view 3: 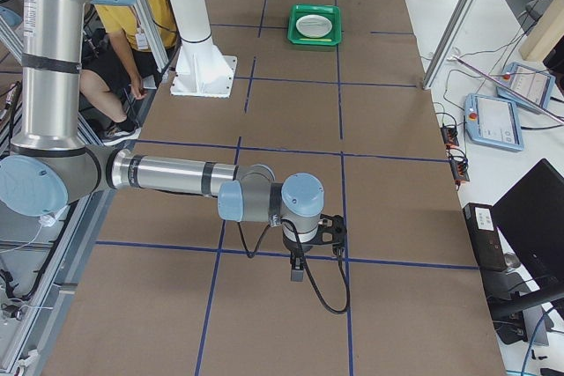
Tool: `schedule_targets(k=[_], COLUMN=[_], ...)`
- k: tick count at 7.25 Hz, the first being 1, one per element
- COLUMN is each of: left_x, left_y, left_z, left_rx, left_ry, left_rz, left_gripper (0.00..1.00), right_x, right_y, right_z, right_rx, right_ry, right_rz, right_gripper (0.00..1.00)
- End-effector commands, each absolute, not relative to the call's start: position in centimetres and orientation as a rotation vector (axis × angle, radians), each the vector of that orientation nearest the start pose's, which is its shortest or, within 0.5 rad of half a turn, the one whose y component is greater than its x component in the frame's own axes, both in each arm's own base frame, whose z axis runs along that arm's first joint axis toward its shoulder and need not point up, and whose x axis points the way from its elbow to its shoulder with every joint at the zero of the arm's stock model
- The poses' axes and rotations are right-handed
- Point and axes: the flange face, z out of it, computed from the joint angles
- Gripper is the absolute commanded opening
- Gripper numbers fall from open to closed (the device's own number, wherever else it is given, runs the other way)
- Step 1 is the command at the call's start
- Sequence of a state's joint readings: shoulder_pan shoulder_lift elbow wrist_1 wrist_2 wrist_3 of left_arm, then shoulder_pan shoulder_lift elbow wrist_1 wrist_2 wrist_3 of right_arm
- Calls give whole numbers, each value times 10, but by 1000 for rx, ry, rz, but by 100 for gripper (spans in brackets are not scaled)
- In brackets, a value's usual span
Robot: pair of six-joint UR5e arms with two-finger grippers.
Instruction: Place fork
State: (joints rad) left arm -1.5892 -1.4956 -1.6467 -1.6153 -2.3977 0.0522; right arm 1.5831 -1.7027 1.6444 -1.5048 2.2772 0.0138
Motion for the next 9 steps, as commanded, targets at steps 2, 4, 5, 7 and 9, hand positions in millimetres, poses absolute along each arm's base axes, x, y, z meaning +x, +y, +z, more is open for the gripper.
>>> schedule_targets(k=[2, 4, 5, 7, 9], left_x=[-68, -54, -25, 69, 175], left_y=[-470, -492, -494, -505, -509], left_z=[634, 592, 563, 492, 457], left_rx=[101, 173, 197, 152, 129], left_ry=[820, 824, 822, 797, 828], left_rz=[64, 124, 189, 116, 100], left_gripper=[100, 100, 100, 100, 100], right_x=[74, 74, 74, 74, 74], right_y=[-435, -435, -435, -435, -435], right_z=[682, 682, 682, 682, 682], right_rx=[7, 7, 7, 7, 7], right_ry=[-707, -707, -707, -707, -707], right_rz=[22, 22, 22, 22, 22], right_gripper=[100, 100, 100, 100, 100])
